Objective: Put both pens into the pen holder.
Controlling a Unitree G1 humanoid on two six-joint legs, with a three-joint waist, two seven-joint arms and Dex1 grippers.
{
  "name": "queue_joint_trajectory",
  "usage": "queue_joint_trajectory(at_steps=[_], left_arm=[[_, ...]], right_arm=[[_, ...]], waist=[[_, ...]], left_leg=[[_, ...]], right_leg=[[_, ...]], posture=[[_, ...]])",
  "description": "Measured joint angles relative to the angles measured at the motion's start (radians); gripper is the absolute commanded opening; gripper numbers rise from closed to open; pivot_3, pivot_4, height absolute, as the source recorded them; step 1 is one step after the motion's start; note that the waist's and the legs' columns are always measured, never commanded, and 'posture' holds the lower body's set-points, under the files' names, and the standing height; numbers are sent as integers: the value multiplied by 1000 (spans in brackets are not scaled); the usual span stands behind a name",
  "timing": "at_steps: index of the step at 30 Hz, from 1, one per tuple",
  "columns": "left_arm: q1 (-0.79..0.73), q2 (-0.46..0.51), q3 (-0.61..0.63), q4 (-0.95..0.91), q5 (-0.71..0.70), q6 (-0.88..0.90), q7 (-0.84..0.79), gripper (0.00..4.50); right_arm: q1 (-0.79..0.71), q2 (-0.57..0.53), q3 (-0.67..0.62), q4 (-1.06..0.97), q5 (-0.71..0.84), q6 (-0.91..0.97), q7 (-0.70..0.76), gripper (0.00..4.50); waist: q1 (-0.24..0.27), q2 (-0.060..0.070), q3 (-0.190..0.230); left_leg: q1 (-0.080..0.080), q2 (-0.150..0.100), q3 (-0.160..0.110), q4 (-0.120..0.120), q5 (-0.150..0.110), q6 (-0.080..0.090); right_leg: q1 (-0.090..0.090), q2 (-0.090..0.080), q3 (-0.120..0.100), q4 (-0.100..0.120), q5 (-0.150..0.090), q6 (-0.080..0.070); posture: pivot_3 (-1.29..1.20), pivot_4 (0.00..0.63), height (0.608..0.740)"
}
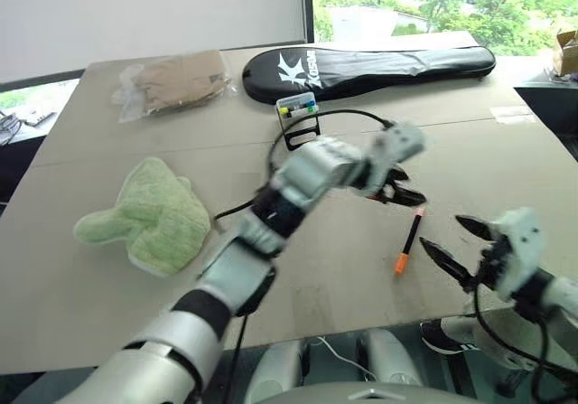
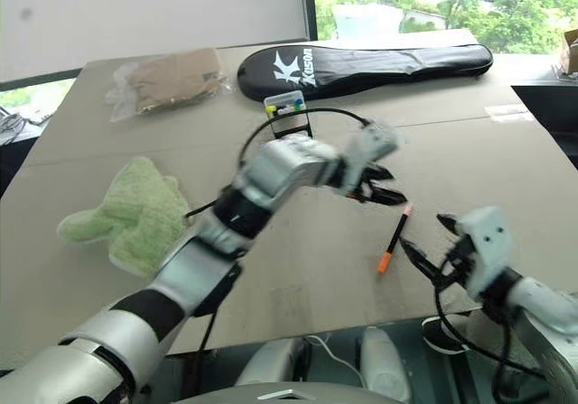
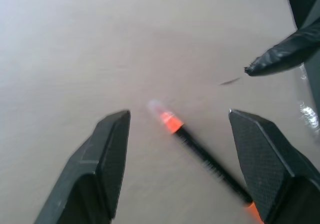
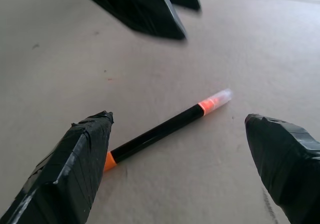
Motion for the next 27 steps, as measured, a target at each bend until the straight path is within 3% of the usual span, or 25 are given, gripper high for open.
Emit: queue_joint_trajectory(at_steps=[3, 6, 9, 15, 18, 24, 26, 27], left_arm=[[134, 117, 71, -110, 17, -240, -51, 3252], [225, 198, 109, -169, 10, -337, -113, 3252], [371, 301, 154, -273, -38, -368, -190, 3252], [507, 363, 243, -427, -142, -349, -230, 3252], [546, 372, 284, -461, -186, -351, -241, 3302], [577, 384, 287, -491, -210, -331, -247, 3302], [575, 381, 288, -496, -229, -291, -225, 3302], [567, 374, 291, -499, -259, -231, -197, 3302]], right_arm=[[-153, 49, 19, 16, 51, 180, -112, 4500], [-213, 88, 34, 24, 92, 322, -189, 4500], [-273, 118, 74, 32, 93, 485, -270, 4500], [-383, 131, 45, -1, 99, 749, -317, 4500], [-404, 124, 35, -4, 100, 811, -304, 3800], [-432, 76, 106, 26, 68, 813, -280, 946], [-433, 43, 126, 16, 54, 791, -272, 168], [-431, 11, 143, 7, 45, 771, -262, 27]], waist=[[27, -1, 0], [48, -2, 0], [32, -1, 0], [34, -2, -1], [34, -2, -1], [21, -4, -2], [20, -5, -3], [20, -7, -4]], left_leg=[[-3, -2, -2, 3, 0, 1], [-5, -3, -5, 4, -1, 1], [-4, -2, -3, 2, 0, 1], [-4, -3, -9, 6, -1, 1], [-3, -3, -9, 5, -1, 1], [-1, -3, -9, 5, -1, 1], [2, -3, -9, 5, -1, 2], [2, -3, -9, 5, -1, 2]], right_leg=[[-1, -2, -4, -1, 0, 0], [-1, -2, -7, -2, 0, 0], [-2, -2, -6, -1, 0, 0], [3, -2, -11, -2, 0, 0], [4, -2, -12, -2, 0, 0], [6, -2, -12, -2, 0, 0], [9, -2, -12, -2, 0, 0], [10, -2, -12, -3, 0, 0]], posture=[[0, 150, 740], [0, 150, 740], [0, 150, 740], [0, 150, 740], [0, 150, 740], [0, 150, 740], [0, 150, 740], [0, 150, 740]])
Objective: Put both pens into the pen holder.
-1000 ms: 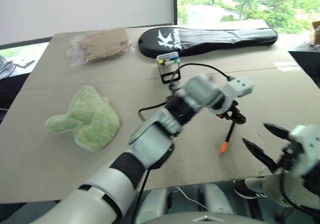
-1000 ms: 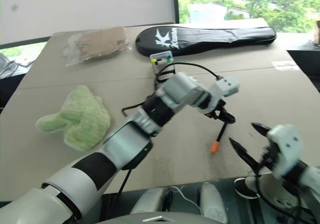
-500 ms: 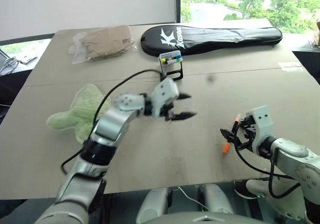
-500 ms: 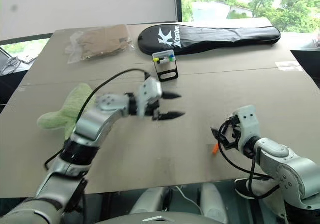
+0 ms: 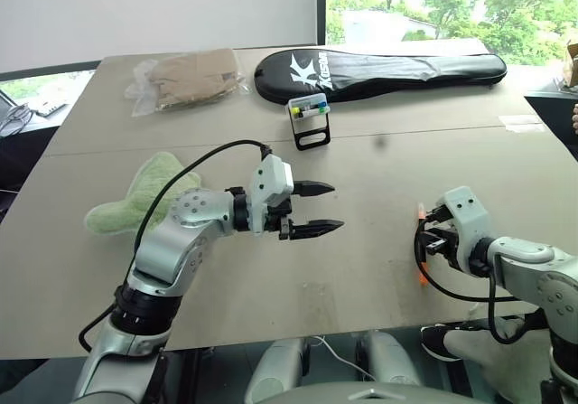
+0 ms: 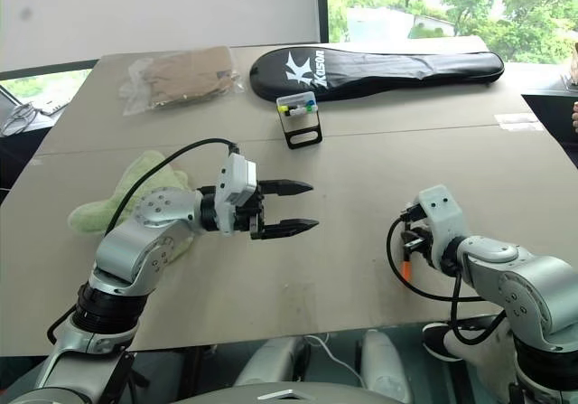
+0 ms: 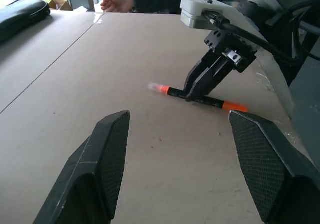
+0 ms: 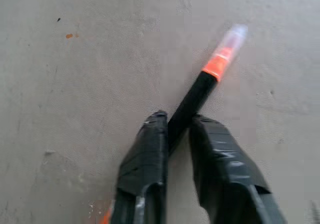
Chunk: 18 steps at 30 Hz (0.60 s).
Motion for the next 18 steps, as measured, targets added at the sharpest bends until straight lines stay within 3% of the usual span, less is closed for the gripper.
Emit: queue_joint_trajectory(at_steps=[5, 8, 12, 15, 18], left_arm=[[-38, -80, 63, -15, -209, 286, 139, 3302], [-72, -151, 139, -4, -361, 443, 242, 3302], [-81, -177, 171, 7, -440, 529, 327, 3302], [-81, -169, 167, 11, -436, 529, 343, 3302], [-79, -154, 155, 9, -431, 525, 342, 3302]], right_arm=[[22, 20, -32, 11, -11, -64, 32, 27], [35, 102, -99, 26, 19, -112, 68, 27], [55, -6, -85, 0, 9, -104, 85, 27], [50, 7, -109, -4, 2, -66, 77, 892], [-3, 83, -131, -23, -2, 9, 40, 2259]], waist=[[0, -4, -2], [-3, -3, -1], [-2, -2, -1], [-2, -2, -1], [-2, -1, -1]], left_leg=[[0, 0, -1, 2, 0, 0], [-1, 0, -1, 2, 0, 0], [-1, 0, 0, 2, 0, 0], [-1, 0, 0, 2, 0, 0], [-1, 0, 0, 1, 0, 0]], right_leg=[[1, 0, -1, 1, 0, 0], [-1, 1, 0, 2, 0, 0], [-1, 0, 0, 1, 0, 0], [-1, 1, 0, 1, 0, 0], [-1, 1, 1, 1, 0, 0]], posture=[[0, 150, 740], [0, 150, 740], [0, 150, 740], [0, 150, 740], [0, 150, 740]])
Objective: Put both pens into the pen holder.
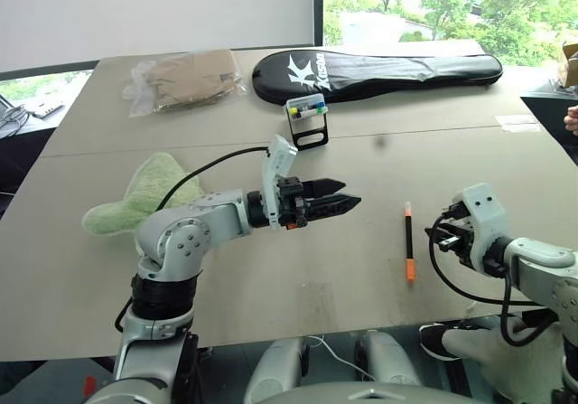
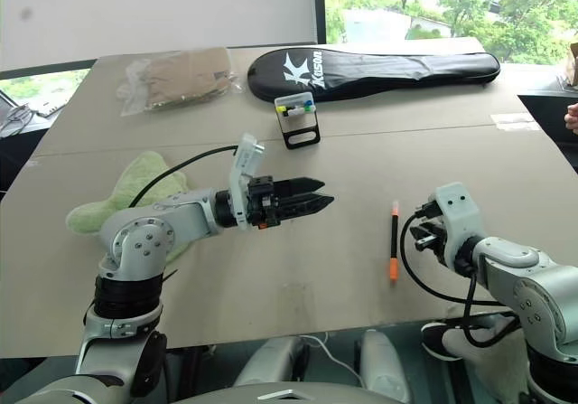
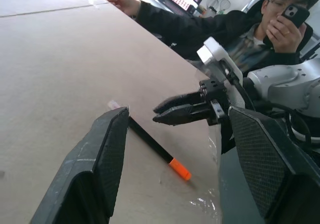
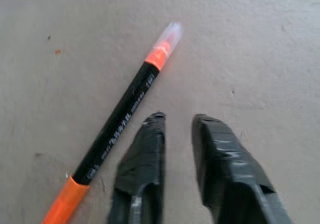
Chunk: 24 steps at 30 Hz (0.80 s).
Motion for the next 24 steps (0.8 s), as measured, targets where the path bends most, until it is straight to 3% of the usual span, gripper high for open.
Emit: queue_joint_trajectory(at_steps=[2, 4, 6, 9, 11, 17, 24], left_arm=[[3, 6, 0, -2, -1, -1, 0, 3302], [5, 9, 0, -6, -1, -1, 1, 3302], [10, 16, -5, -13, 1, -9, -2, 3302], [35, 64, -46, -52, 37, -49, -32, 3302], [72, 157, -116, -135, 119, -150, -124, 3302], [96, 276, -149, -176, 217, -329, -288, 3302], [90, 342, -159, -171, 250, -402, -407, 3302]], right_arm=[[-24, 55, -21, -7, 7, 38, -11, 3144], [-35, 157, -41, -8, 33, 68, -33, 3144], [-21, 184, -15, -1, 47, 78, -59, 3144], [-17, 177, 14, 0, 44, 69, -90, 3144], [-6, 164, 26, 1, 42, 58, -107, 3144], [12, 142, 10, -12, 52, 55, -113, 3144], [29, 108, -5, 1, 60, 62, -160, 3144]], waist=[[1, 0, 0], [2, 0, 0], [2, 1, 0], [2, 0, 0], [4, 1, 0], [12, 1, 0], [5, 2, 0]], left_leg=[[0, 0, 0, 0, 0, 0], [0, 0, 0, -1, 0, 0], [0, 0, 0, -1, 0, 0], [0, -1, 0, -1, 0, 0], [1, -1, 0, -2, 0, 0], [1, -1, 0, -2, 0, 0], [0, -1, 0, -2, 0, 0]], right_leg=[[0, 0, 0, 0, 0, 0], [-1, 0, 0, 0, 0, 0], [-1, -1, 0, -1, 0, 0], [0, -1, 0, -1, 0, 0], [0, -1, 0, -1, 0, 0], [1, -2, -1, -3, 0, 0], [1, -1, 0, -3, 0, 0]], posture=[[0, 150, 740], [0, 150, 740], [0, 150, 740], [0, 150, 740], [0, 150, 740], [0, 150, 740], [0, 150, 740]])
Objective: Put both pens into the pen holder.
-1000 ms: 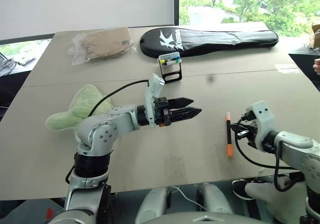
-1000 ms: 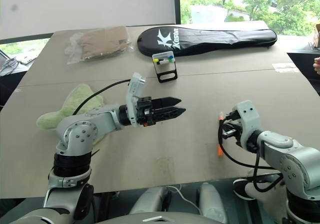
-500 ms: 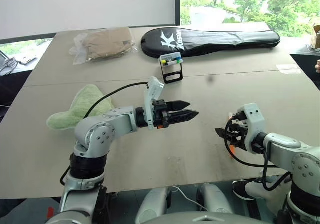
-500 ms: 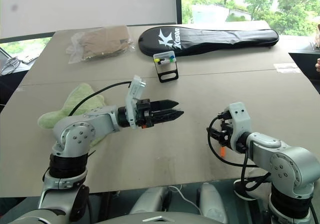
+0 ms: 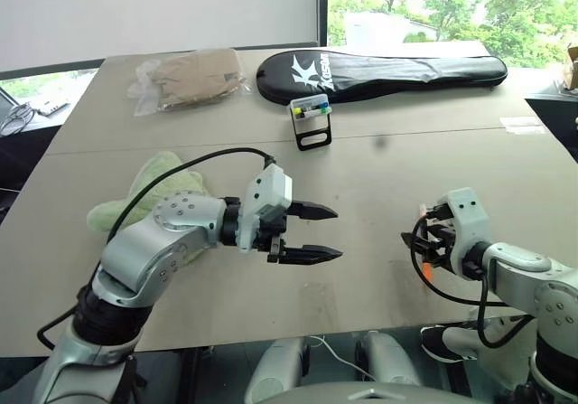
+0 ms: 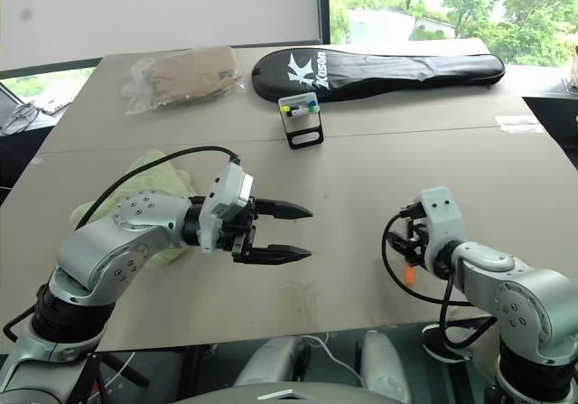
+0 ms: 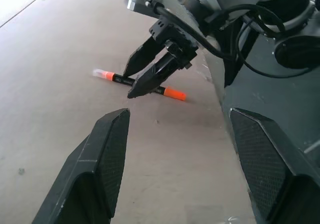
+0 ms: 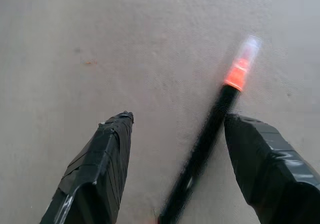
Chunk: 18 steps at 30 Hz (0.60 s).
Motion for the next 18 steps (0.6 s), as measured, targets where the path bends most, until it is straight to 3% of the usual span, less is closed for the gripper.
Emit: queue_joint_trajectory(at_steps=[9, 16, 18], left_arm=[[-45, -27, -23, 57, 30, -31, -24, 3302], [-44, -27, -28, 104, 52, -68, -63, 3302], [-43, -27, -28, 108, 56, -75, -64, 3302]], right_arm=[[36, -31, -2, -20, 35, -4, -31, 3144], [62, -31, 15, -25, 29, -24, -51, 23], [61, -46, 28, -29, 28, -25, -41, 23]], waist=[[0, 2, 2], [-2, 1, 1], [-4, 1, 1]], left_leg=[[-1, 0, 0, -2, 0, 0], [0, 1, -1, -3, 0, 0], [0, 1, -1, -3, 0, 0]], right_leg=[[0, 0, 0, -1, 0, 0], [0, 1, -1, -1, 0, 0], [0, 1, 0, -1, 0, 0]], posture=[[0, 150, 740], [0, 150, 740], [0, 150, 740]])
